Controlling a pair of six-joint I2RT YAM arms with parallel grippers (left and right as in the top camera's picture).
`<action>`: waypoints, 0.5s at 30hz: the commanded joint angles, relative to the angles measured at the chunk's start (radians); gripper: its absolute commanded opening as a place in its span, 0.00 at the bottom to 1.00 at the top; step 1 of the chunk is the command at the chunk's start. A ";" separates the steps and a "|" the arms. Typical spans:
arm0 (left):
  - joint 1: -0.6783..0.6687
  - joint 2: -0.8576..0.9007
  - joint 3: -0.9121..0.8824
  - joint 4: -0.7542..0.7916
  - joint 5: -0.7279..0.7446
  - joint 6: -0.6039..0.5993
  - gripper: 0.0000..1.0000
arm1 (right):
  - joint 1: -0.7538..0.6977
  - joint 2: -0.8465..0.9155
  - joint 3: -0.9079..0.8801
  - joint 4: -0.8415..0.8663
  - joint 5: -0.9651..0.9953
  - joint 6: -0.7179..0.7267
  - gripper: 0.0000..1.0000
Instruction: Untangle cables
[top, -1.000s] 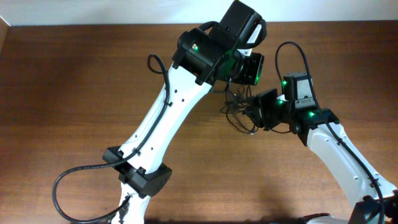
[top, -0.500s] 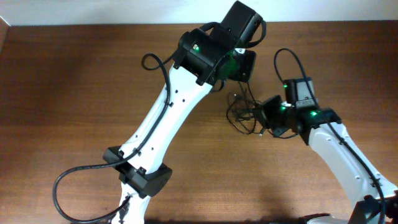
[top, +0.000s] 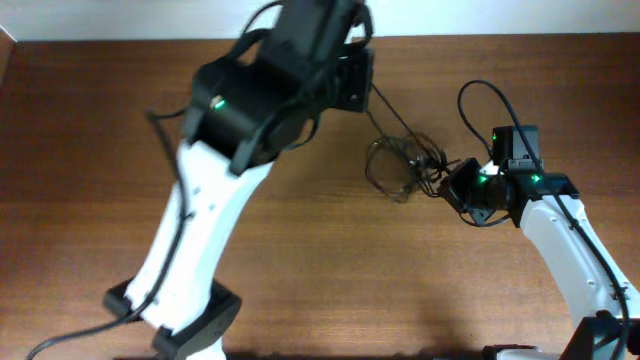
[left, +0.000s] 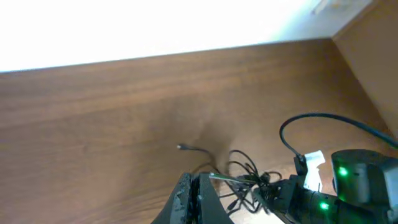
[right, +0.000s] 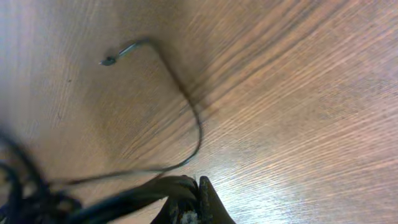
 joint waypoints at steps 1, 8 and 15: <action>0.023 -0.094 0.050 -0.012 -0.276 -0.015 0.00 | -0.016 0.008 -0.013 -0.022 0.131 -0.015 0.04; 0.023 -0.074 0.049 -0.148 -0.401 -0.043 0.00 | -0.016 0.008 -0.013 0.008 0.105 -0.043 0.04; 0.024 -0.074 0.049 -0.239 -0.539 -0.162 0.00 | -0.117 0.008 -0.013 0.096 0.113 -0.237 0.04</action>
